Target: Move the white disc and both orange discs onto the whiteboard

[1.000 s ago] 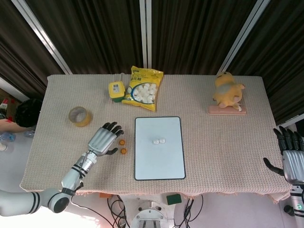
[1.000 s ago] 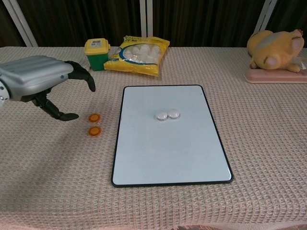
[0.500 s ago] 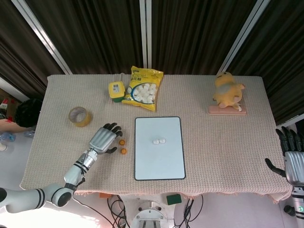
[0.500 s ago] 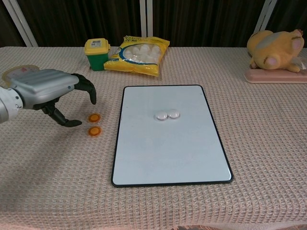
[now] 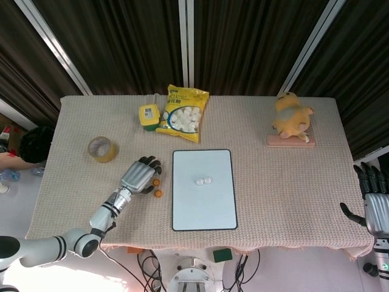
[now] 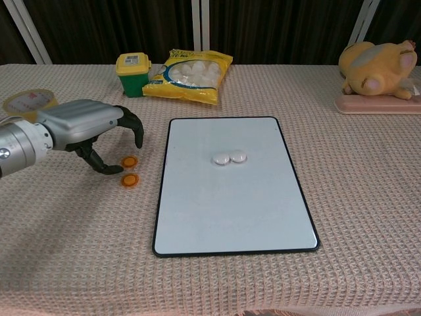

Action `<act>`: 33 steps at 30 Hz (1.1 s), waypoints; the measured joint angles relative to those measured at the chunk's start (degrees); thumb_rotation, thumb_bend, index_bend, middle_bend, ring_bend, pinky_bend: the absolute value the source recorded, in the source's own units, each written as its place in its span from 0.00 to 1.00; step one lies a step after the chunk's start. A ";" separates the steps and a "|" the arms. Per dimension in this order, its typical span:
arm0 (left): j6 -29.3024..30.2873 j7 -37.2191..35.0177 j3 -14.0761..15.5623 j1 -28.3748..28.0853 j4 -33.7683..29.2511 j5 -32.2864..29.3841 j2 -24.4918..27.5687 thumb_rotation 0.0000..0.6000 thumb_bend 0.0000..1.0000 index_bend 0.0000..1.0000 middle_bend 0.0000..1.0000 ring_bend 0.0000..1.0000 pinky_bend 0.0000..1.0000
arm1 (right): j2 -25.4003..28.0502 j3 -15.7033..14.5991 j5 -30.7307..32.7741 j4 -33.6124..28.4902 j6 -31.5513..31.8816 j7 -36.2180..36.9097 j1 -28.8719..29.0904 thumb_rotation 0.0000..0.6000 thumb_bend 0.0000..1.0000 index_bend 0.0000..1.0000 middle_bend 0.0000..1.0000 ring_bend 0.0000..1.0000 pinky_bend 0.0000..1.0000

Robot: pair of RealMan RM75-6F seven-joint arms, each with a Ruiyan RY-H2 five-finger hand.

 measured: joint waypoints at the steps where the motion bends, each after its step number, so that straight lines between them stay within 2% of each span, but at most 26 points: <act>1: -0.25 -0.04 -0.06 -0.07 0.19 0.01 -0.07 0.98 0.24 0.40 0.23 0.12 0.22 | 0.00 0.02 0.03 -0.01 -0.01 0.00 0.01 1.00 0.21 0.00 0.00 0.00 0.00; 33: -2.16 0.76 -1.59 -0.78 0.04 -0.51 -0.29 1.00 0.28 0.53 0.23 0.12 0.22 | -0.10 0.12 0.38 -0.09 -0.47 -0.30 0.26 1.00 0.21 0.00 0.00 0.00 0.00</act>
